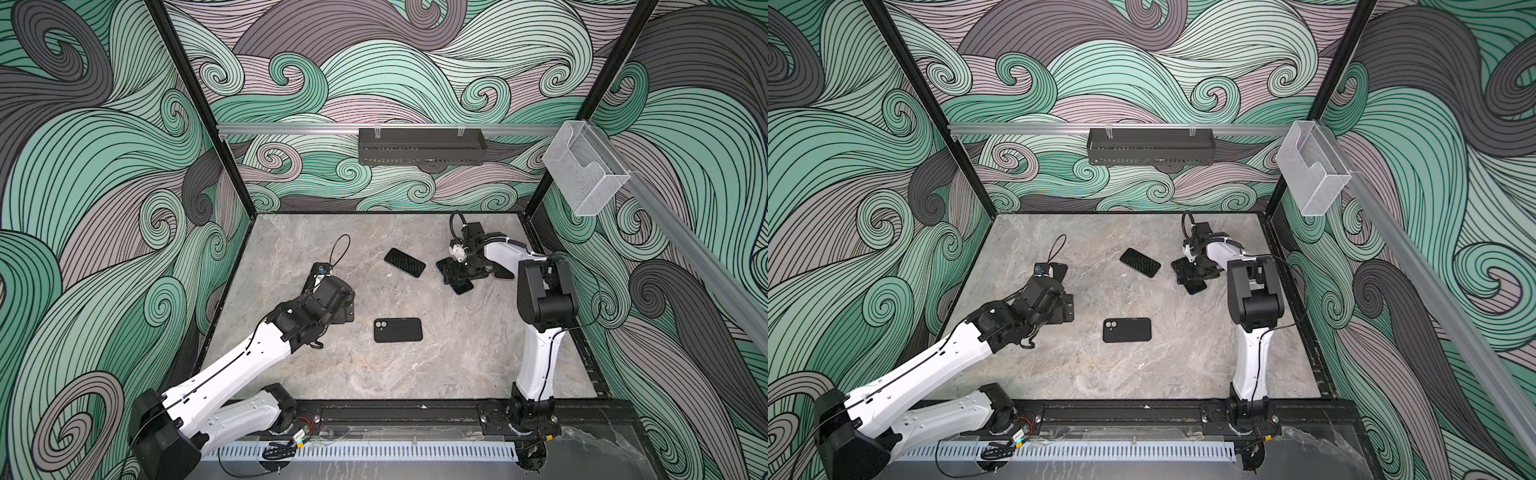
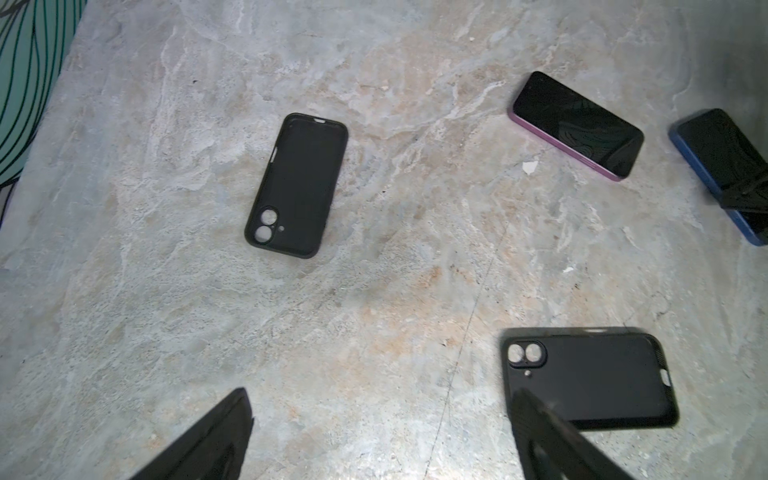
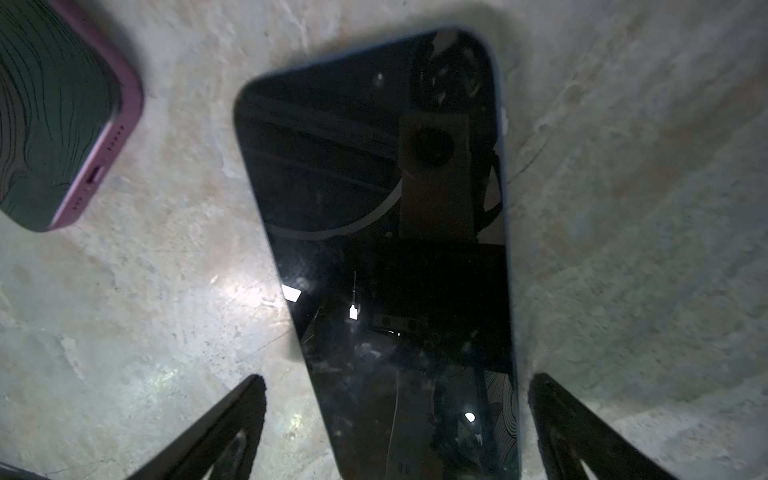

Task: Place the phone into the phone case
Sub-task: 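Lower the right gripper onto the blue-edged black phone and close on it, then lift the phone with the right gripper toward the center while left gripper approaches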

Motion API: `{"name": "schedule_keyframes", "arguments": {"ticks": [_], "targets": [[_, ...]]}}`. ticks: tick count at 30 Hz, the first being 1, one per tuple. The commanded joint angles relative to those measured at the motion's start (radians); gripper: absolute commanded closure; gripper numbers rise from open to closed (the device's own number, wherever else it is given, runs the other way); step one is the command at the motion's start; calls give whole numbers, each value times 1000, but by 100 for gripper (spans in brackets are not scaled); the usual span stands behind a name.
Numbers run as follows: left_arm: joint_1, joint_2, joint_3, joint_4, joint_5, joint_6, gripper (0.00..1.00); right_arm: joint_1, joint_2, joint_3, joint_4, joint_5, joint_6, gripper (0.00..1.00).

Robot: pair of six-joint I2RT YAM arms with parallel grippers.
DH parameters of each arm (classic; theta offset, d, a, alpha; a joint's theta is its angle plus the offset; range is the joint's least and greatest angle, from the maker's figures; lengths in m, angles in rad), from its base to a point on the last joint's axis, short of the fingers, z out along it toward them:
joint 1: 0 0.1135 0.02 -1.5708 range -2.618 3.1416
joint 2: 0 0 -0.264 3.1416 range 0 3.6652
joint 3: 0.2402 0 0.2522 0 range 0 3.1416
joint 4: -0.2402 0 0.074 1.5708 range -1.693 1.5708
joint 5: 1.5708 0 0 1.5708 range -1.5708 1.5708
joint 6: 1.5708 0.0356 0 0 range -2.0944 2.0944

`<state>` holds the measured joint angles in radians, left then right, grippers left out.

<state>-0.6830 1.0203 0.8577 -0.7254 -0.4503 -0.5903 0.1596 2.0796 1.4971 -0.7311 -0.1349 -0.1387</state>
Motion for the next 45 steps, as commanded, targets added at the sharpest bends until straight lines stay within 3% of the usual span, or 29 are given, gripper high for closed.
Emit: {"name": "schedule_keyframes", "arguments": {"ticks": [1,18,33,45], "targets": [[34,-33,-18,-30,26,25,1,4,23,30,-33,-8,-14,3],[106,-90,-48,-25,47,27,1,70,117,91,-78,210,-29,13],[117,-95,-49,-38,48,26,1,70,157,155,-105,190,-32,31],[132,-51,-35,18,166,50,1,70,75,103,-87,145,-27,56]]}}
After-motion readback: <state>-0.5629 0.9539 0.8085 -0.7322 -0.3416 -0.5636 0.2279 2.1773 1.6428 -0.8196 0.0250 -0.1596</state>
